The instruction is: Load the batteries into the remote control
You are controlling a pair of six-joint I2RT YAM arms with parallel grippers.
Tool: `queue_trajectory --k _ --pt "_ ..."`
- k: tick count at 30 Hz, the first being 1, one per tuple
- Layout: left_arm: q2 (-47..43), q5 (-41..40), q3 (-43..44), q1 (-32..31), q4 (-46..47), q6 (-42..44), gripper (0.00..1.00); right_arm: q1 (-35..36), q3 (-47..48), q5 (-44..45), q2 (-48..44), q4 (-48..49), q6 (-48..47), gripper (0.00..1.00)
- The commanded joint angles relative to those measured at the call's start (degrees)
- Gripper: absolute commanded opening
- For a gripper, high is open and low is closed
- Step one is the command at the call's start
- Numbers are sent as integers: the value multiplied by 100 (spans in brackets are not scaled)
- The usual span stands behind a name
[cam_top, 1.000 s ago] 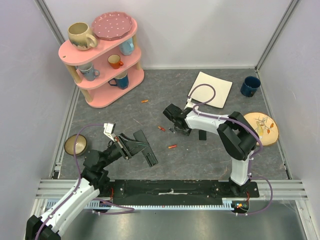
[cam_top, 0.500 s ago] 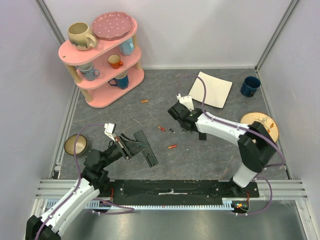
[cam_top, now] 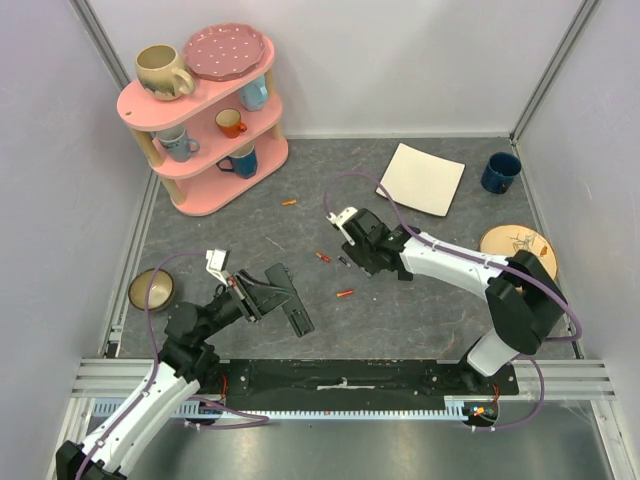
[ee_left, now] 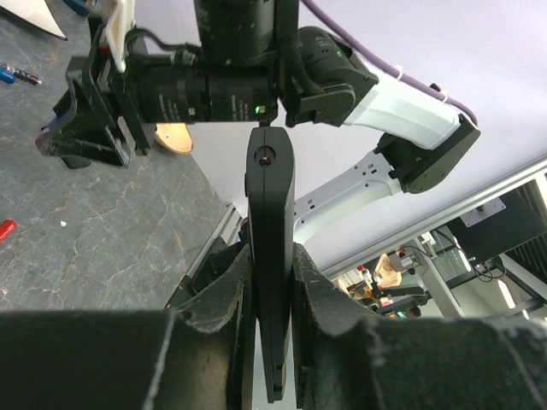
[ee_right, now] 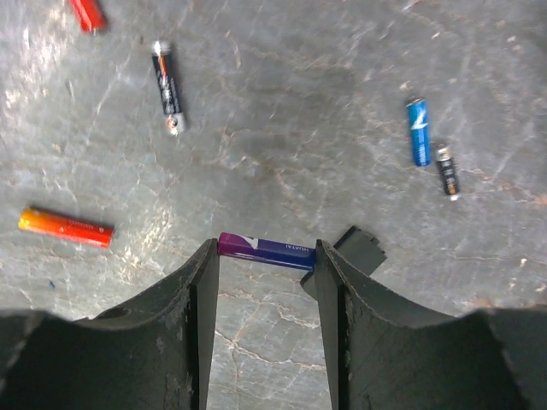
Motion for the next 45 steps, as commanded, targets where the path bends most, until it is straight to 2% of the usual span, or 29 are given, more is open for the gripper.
queue_trajectory --k 1,8,16,17,22,31,45 --pt "-237 -100 -1034 18 -219 96 2 12 -402 -471 -209 534 -445 5" --pt "-265 -162 -1035 9 -378 140 2 12 -719 -559 45 771 -444 1" --pt "-247 -144 -1017 18 -413 158 2 3 -764 -603 414 824 -445 4" --pt "-256 -144 -1026 18 -413 158 2 -15 -755 -646 458 815 -445 7" --pt "-247 -136 -999 18 -422 158 2 -15 -720 -743 756 693 -366 11" --pt "-256 -127 -964 18 -510 176 2 -24 -843 -752 556 719 -76 44" --pt "-168 -144 -911 18 -510 211 2 -32 -764 -805 362 657 -14 57"
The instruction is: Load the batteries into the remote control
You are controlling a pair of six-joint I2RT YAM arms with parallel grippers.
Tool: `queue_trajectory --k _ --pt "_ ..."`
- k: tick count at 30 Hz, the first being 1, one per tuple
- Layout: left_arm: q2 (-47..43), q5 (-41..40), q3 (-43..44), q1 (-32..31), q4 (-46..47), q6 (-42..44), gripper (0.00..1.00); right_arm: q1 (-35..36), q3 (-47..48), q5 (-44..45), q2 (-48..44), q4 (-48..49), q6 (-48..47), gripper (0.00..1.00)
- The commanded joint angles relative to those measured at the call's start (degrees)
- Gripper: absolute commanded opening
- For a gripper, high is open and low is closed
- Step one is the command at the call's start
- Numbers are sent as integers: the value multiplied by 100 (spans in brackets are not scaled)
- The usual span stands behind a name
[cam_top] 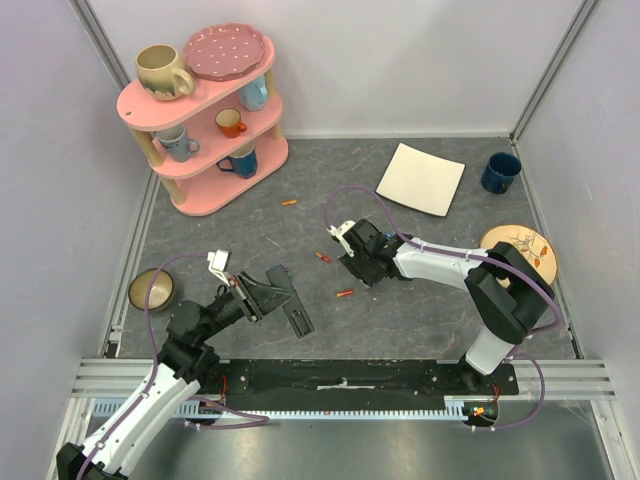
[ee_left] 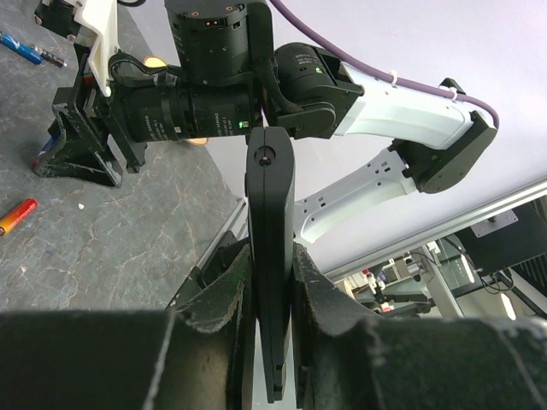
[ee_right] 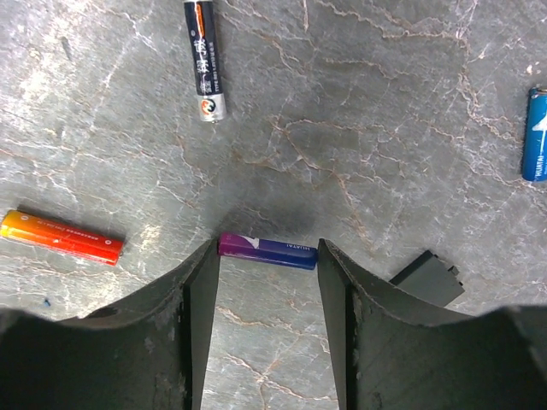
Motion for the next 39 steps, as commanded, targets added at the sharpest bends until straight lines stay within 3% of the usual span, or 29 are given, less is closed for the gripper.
queue_trajectory --k 1,4,11,14,16,17,19,21,23,24,25,28,30,39 --pt "33 -35 -907 18 65 206 2 -17 -68 -110 -104 -99 23 59" --pt "42 -35 -925 9 65 206 2 -34 -77 -110 -113 -81 23 69" --pt "33 -44 -916 18 65 215 2 -70 45 -5 -446 -99 181 72" --pt "34 -70 -925 18 65 224 2 -61 151 521 -990 6 698 73" --pt "42 -105 -933 9 65 233 2 -192 99 1294 -1430 198 1694 78" --pt "34 -114 -933 17 65 224 2 -341 81 1401 -1553 200 2233 86" --pt "25 -140 -942 18 91 198 2 -1058 -146 311 -1765 242 3603 98" --pt "25 -149 -969 18 135 180 2 -1247 -279 -276 -1730 419 4003 98" --pt "33 -149 -986 18 188 145 2 -1248 -463 -145 -1747 428 4732 92" --pt "33 -149 -986 18 197 136 2 -1239 -577 -49 -1800 420 5030 86" --pt "42 -149 -986 18 205 127 2 -1230 -796 47 -1844 463 5346 71" --pt "34 -132 -986 17 232 118 2 -1056 -991 320 -1941 534 6095 54" --pt "25 -132 -995 18 249 110 2 -897 -913 707 -1889 315 6360 48" --pt "60 -97 -1057 9 381 74 2 -299 -412 1138 -1027 -187 7159 46"
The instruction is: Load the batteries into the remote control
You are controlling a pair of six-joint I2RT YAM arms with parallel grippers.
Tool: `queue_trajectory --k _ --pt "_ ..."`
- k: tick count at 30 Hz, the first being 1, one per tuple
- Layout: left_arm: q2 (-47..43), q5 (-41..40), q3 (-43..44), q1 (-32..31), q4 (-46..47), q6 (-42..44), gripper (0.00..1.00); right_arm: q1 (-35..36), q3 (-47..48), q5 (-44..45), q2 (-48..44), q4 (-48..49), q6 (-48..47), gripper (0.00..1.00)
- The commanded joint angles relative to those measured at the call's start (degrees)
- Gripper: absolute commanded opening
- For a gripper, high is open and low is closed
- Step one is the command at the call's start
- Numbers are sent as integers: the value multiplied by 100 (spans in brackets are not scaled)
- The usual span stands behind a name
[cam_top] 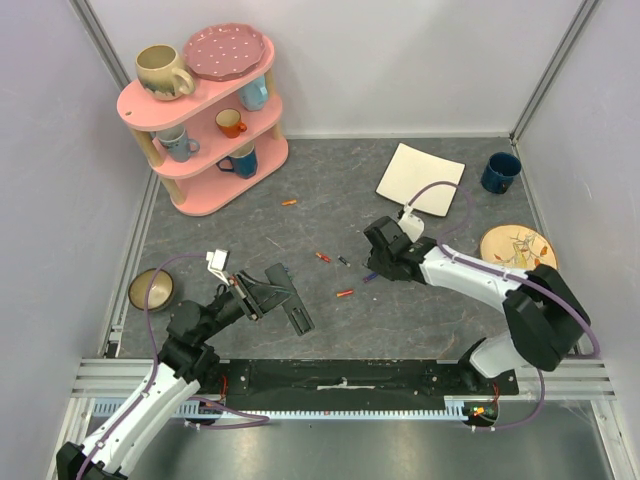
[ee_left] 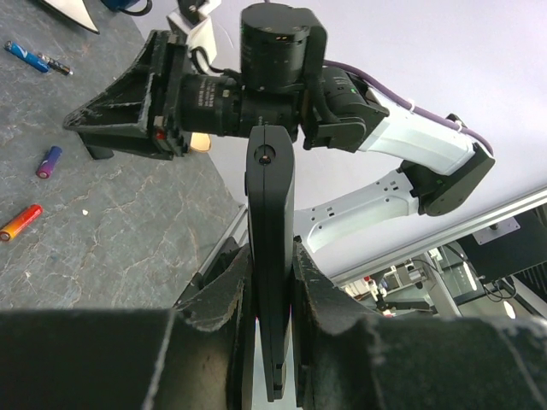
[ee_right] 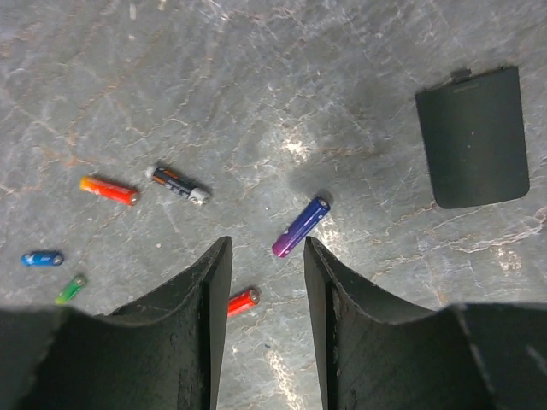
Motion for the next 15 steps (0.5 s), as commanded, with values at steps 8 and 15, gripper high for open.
queue_trajectory --k 8,15 --pt "-103 94 -1092 18 276 39 2 200 262 456 691 -272 950 45" --pt "-120 76 -1127 9 259 31 2 192 420 536 946 -369 985 44"
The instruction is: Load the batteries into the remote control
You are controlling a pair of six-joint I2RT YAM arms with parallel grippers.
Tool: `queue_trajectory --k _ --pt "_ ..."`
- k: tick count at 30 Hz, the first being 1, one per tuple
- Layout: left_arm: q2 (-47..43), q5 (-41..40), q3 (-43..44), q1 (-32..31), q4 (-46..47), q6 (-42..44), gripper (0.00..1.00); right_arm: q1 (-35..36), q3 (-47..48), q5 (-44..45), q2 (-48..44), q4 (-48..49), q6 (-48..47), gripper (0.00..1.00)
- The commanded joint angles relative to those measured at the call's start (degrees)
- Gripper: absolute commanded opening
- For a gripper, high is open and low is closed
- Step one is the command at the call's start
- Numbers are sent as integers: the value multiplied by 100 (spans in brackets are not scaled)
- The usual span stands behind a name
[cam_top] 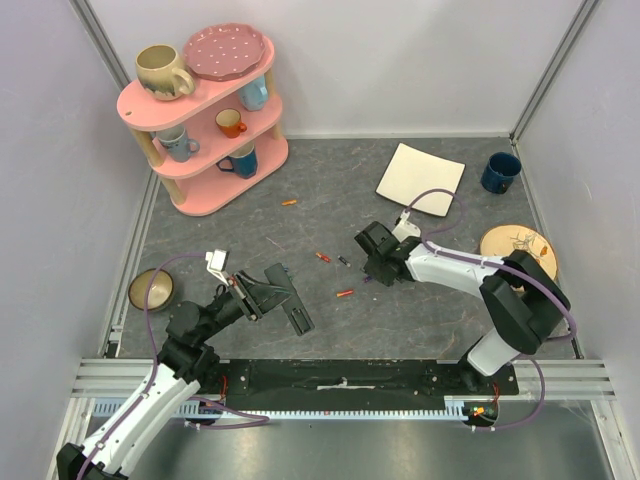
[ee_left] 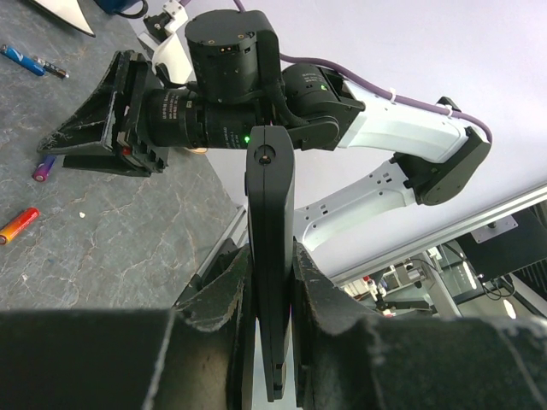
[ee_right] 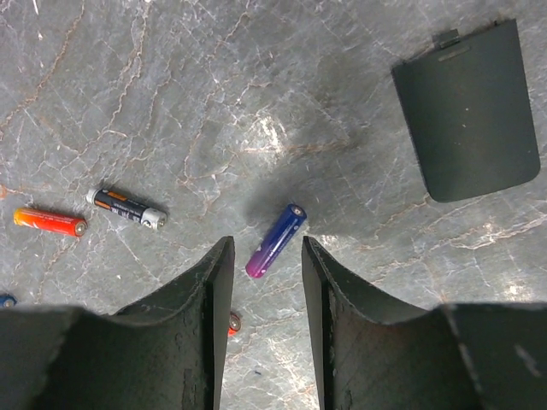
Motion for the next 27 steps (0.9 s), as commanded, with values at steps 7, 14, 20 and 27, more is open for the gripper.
queue_trajectory --k 7,14,20,27 --pt "-31 54 -1133 18 259 41 2 10 254 313 326 -157 323 42" --pt "-4 46 -1133 18 267 50 2 -7 237 330 467 -175 262 35" --pt "22 37 -1125 18 267 59 2 1 158 278 546 -175 86 12" --pt "40 2 -1125 18 285 59 2 1 271 444 529 -385 -985 0"
